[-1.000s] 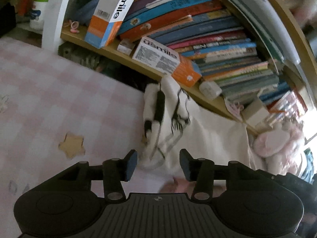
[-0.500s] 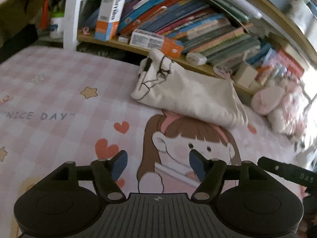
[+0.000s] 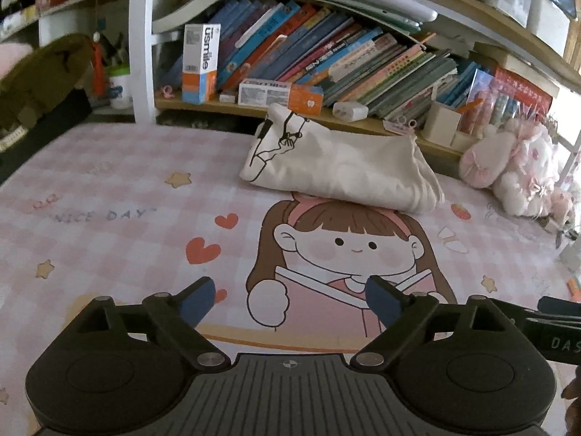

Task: Fold clothes

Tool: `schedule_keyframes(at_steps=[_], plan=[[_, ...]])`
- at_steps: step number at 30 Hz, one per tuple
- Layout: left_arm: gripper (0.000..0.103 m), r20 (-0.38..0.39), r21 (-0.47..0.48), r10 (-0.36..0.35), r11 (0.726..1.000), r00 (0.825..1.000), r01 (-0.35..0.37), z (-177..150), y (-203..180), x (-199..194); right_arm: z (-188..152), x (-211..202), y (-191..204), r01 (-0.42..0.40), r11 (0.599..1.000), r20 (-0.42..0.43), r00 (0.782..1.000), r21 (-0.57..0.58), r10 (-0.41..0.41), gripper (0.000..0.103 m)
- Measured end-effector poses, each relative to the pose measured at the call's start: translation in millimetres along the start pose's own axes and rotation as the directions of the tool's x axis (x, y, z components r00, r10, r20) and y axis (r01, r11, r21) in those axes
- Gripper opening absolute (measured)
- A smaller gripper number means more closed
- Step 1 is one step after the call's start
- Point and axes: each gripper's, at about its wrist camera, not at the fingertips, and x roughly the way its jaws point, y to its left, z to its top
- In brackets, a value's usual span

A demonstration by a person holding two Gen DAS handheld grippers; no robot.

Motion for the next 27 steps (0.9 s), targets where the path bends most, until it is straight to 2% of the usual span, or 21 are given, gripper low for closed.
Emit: schedule_keyframes(at_steps=[8,27], plan=[[0.099,0.016,0.033,0.019,0.999,1.000,-0.020,-4,-8,-10,-4,-6,2,-0.007,1.000,-0.011,1.000,-0.017,0.007,0.103],[0.101,0.024,0.061,0.013,0.998,1.000,-0.014,0,-11,-12,-1,-8,13,-0.001,0.998,-0.003,1.000,-0.055,0.001,0.103]])
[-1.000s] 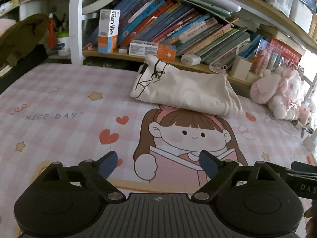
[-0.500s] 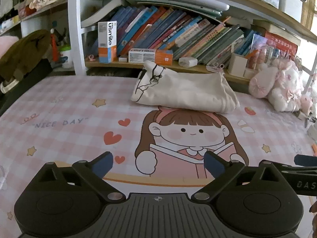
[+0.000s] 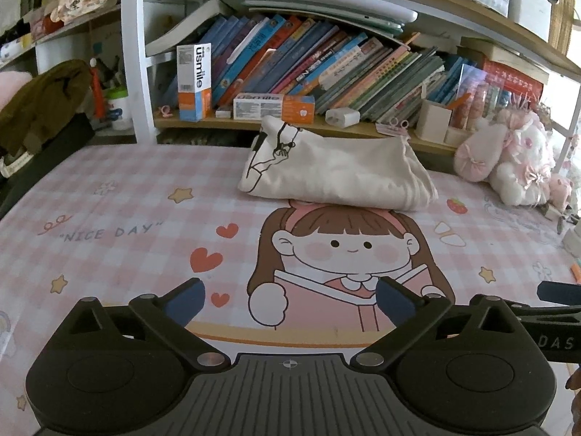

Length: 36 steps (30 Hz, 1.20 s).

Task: Fold clothes

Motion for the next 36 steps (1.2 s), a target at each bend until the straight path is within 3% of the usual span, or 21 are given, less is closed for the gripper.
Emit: schedule_keyframes(at_steps=[36], plan=[[0.102,-0.028,0.045,-0.014,0.999,1.000,0.015,-2.7,-4.6,6.0,-0.8,7.0,3.2,0.015,1.000,-0.027,1.000,0.008,-0.015,0.103]])
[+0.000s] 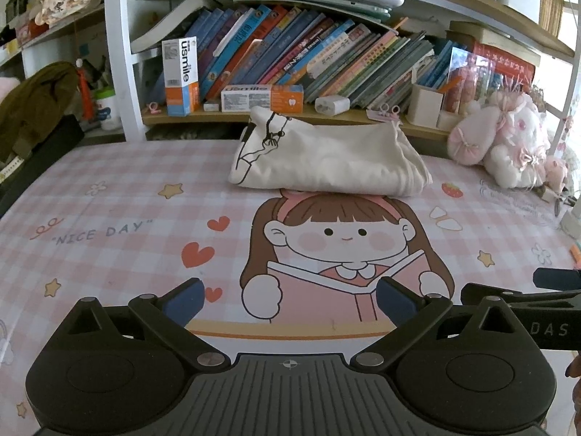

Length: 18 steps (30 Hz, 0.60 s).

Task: Fold clothes

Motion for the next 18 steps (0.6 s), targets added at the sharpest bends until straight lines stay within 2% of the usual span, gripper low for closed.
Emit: schedule_keyframes(at_steps=[18], plan=[[0.102,-0.002,0.002,-0.004,1.000,1.000,0.004,-0.1,0.1,0.8,1.2,0.6,-0.3,-0.003,1.000,-0.001,1.000,-0.005,0.003,0.103]])
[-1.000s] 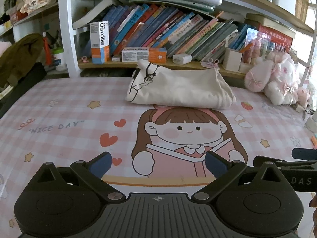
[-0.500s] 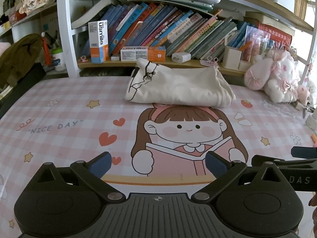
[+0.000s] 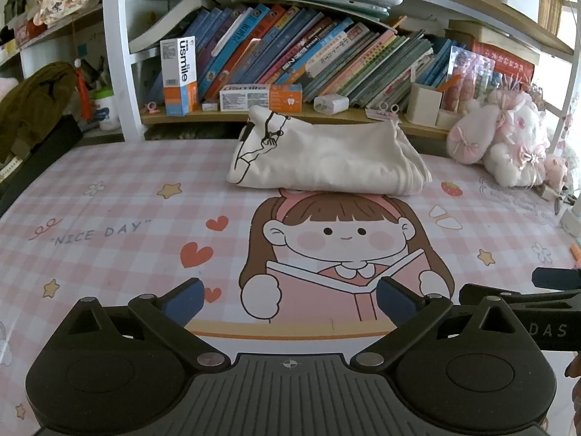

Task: Fold clothes

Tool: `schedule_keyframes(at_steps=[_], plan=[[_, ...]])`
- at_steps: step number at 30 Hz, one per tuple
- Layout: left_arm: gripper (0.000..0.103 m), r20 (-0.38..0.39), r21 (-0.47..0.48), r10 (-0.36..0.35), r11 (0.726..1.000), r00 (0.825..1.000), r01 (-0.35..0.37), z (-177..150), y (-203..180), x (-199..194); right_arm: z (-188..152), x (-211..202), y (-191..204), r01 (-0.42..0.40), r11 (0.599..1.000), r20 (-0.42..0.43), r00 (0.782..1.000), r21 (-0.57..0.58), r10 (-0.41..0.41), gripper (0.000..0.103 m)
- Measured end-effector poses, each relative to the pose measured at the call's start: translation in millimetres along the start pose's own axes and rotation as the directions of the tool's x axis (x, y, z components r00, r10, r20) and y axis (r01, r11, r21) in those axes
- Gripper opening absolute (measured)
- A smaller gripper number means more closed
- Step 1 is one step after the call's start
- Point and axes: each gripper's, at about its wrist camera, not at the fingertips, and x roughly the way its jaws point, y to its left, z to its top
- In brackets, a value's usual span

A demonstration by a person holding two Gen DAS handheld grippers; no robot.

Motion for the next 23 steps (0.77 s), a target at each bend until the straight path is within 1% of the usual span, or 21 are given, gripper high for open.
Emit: schedule_keyframes(at_steps=[11,23], plan=[[0.102,-0.006,-0.005,0.001,1.000,1.000,-0.001,0.5,0.6,0.5,-0.7,0.7,1.7,-0.004,1.000,-0.002,1.000,0.001,0.004,0.103],[0.103,-0.009,0.001,-0.023,1.000,1.000,0.023,-2.5,0.5,2.3,-0.7,3.2,-0.2,-0.003,1.000,-0.010,1.000,0.013,0.003,0.103]])
